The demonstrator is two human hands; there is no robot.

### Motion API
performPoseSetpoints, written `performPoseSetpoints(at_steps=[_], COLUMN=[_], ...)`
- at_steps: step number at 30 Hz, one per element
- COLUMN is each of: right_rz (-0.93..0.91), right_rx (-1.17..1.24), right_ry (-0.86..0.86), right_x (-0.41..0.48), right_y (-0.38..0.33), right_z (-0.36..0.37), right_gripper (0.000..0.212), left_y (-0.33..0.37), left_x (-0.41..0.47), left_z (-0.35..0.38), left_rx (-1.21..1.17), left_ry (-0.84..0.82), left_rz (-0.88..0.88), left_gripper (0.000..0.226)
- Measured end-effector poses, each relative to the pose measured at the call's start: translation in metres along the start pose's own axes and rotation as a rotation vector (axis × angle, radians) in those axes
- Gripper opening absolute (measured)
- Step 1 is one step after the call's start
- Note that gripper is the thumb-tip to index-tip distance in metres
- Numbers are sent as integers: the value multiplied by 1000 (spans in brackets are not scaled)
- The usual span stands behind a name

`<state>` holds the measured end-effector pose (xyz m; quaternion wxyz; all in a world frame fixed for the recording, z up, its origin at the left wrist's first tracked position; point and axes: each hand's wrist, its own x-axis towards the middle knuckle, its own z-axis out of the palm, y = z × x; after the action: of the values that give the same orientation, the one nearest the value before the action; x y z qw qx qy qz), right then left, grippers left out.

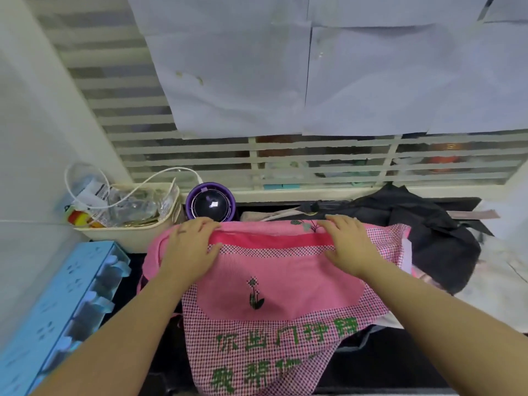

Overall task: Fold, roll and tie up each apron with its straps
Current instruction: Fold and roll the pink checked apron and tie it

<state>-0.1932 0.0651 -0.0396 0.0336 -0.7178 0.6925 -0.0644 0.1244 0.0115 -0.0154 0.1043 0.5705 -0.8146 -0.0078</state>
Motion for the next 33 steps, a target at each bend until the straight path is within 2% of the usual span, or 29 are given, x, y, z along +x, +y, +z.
performPoseSetpoints(at_steps=[5, 10, 14, 20, 24, 27, 30, 33], right_rz=[11, 18, 42, 3, -30, -61, -50, -31], right_rx=[-116, -109, -84, -86, -8, 50, 50, 49], right_ry=[-161, -251, -239, -202, -145, -137, -169, -127], right_x=[29, 47, 52, 55, 49, 37, 25, 10], right_y=[5, 20, 33, 45, 48, 50, 49, 48], right_z=[4, 23, 36, 47, 43, 28, 8, -15], right_gripper=[62, 52, 39, 12, 10, 2, 22, 28], left_y=[-7, -17, -26, -26, -29, -28, -25, -21], left_x=[13, 24, 24, 25, 18, 10, 7, 1], left_z=[11, 28, 38, 44, 33, 12, -14, -52], left_rx=[75, 61, 9, -220, -277, -246, -124, -8], left_ry=[-74, -101, -118, -69, -85, -122, -137, -27], left_rz=[36, -59, -99, -105, -46, 37, 132, 290], left_gripper=[46, 47, 43, 22, 17, 23, 37, 76])
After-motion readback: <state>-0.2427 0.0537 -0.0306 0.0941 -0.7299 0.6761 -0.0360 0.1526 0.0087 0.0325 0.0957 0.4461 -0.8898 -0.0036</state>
